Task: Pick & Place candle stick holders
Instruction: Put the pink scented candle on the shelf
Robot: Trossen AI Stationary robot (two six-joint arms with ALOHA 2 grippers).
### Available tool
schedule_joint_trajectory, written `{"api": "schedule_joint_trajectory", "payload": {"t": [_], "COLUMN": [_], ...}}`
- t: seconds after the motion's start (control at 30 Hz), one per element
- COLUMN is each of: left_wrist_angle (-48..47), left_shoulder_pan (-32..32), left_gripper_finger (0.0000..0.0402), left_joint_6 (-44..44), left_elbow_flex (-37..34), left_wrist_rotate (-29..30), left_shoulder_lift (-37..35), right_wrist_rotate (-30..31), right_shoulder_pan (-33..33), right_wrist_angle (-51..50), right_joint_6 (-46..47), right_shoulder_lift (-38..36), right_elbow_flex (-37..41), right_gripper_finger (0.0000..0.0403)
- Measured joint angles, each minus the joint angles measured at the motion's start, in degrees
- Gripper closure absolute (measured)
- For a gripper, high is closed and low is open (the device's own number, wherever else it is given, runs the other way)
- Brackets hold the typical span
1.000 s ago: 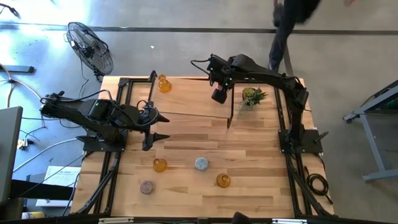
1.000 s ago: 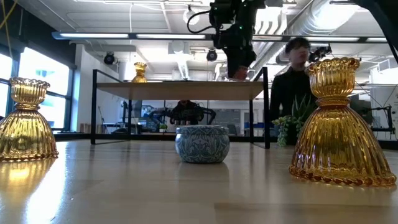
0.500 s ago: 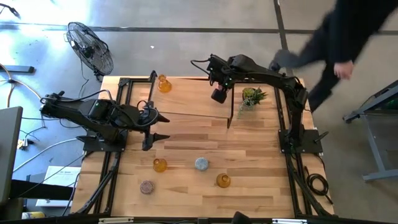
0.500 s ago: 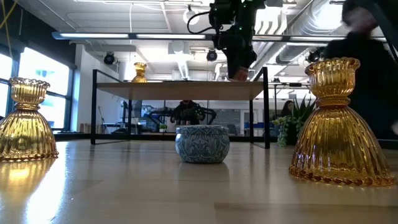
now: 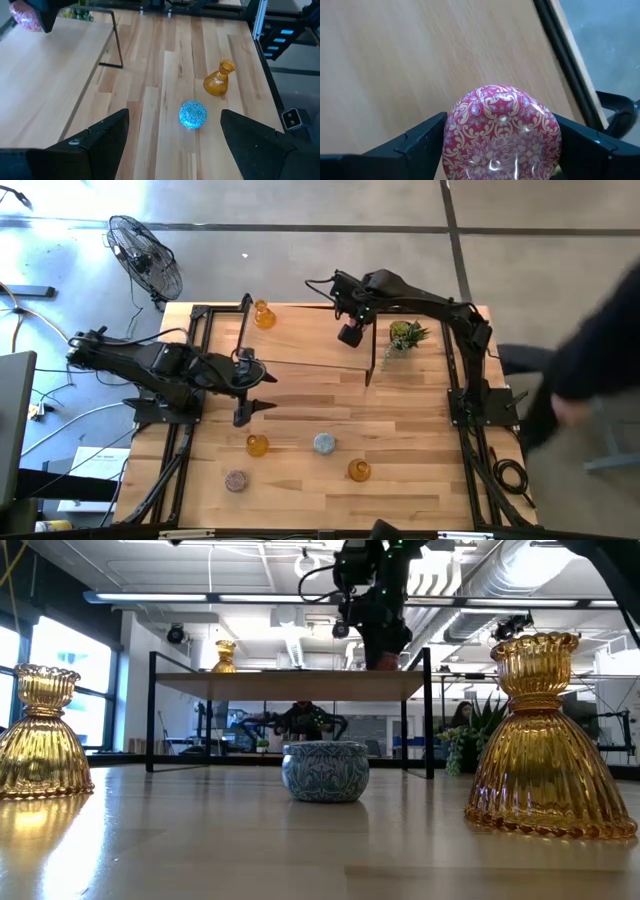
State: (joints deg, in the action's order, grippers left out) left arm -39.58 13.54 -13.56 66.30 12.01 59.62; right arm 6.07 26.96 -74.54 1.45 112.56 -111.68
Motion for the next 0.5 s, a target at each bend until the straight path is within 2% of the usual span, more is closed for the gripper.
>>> {"api": "schedule_joint_trajectory", "payload": {"t": [0.5], "left_wrist_angle": [-0.97], "left_shoulder_pan": [-0.02], "left_gripper_finger": [0.0092], "left_joint_6": [0.01], "left_elbow_flex": [0.0], "left_wrist_rotate": [-1.13], "left_shoulder_lift": [0.28], "right_wrist_rotate": [-0.07], "right_shoulder_pan": [0.0], "right_wrist_angle": [-0.93], "right_joint_6": [0.64], "right_shoulder_lift": [2.59], "right_elbow_flex": [0.09], "right_gripper_finger": [0.0084]}}
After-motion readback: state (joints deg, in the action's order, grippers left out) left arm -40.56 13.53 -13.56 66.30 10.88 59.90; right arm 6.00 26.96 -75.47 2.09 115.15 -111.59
